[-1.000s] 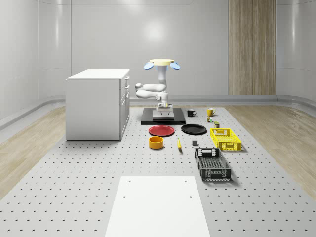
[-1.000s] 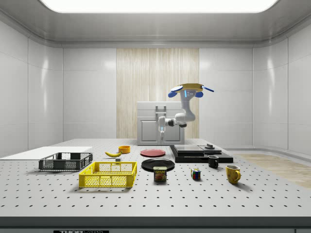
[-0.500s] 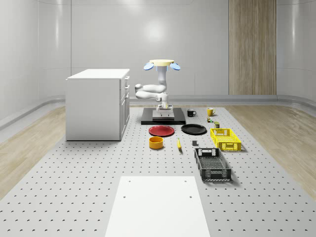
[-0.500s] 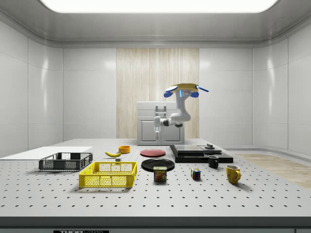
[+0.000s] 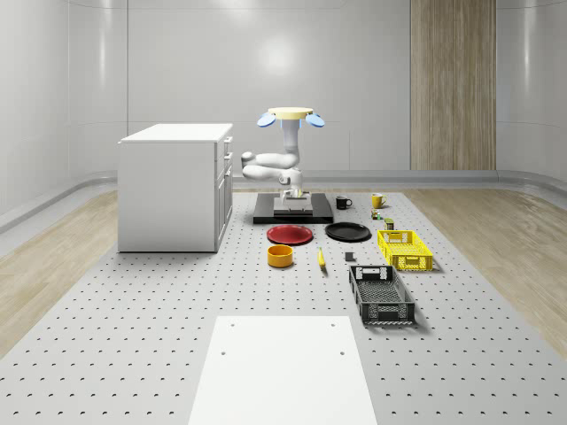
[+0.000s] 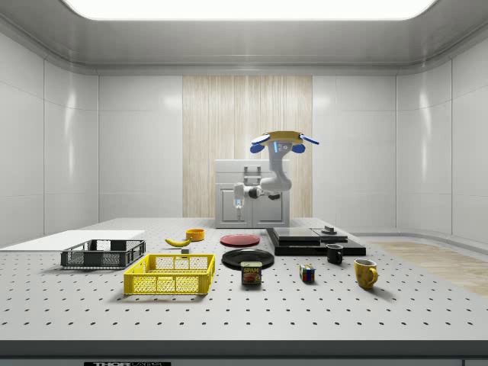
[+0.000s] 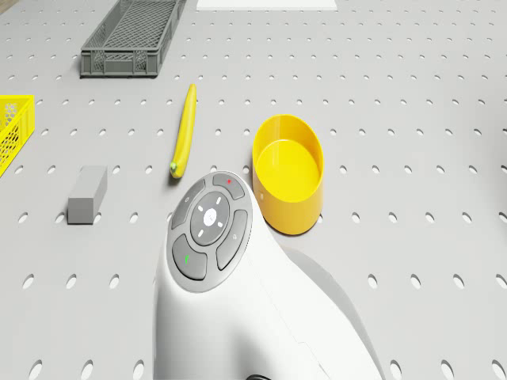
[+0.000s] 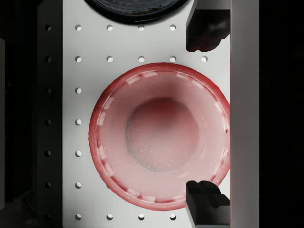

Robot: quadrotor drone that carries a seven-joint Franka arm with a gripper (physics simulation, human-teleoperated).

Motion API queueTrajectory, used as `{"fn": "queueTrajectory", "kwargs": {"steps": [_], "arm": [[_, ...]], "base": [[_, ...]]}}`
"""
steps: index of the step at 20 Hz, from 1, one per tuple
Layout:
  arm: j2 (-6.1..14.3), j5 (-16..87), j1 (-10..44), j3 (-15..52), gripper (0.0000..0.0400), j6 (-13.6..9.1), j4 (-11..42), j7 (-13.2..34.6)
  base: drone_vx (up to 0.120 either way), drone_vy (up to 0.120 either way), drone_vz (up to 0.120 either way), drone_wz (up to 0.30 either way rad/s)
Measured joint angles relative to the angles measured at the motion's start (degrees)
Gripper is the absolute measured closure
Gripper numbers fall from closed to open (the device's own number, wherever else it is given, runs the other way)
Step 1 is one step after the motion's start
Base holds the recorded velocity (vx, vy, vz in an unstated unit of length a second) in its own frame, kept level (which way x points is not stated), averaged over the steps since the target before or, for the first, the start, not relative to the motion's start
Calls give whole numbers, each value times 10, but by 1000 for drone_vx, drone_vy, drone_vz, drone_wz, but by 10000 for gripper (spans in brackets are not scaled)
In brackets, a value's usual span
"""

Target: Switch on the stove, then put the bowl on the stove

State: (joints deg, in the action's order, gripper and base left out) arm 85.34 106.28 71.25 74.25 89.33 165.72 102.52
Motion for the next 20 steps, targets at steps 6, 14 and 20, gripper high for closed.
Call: {"fn": "queueTrajectory", "kwargs": {"steps": [6, 14, 20], "arm": [[2, -1, 0, 0, 0, 1, 0, 0], [3, -1, 1, 1, 0, 3, 0, 1], [5, -2, 1, 1, 0, 5, 0, 1]], "base": [[120, 0, 0, 0], [120, 0, 0, 0], [120, 0, -93, 0]]}}
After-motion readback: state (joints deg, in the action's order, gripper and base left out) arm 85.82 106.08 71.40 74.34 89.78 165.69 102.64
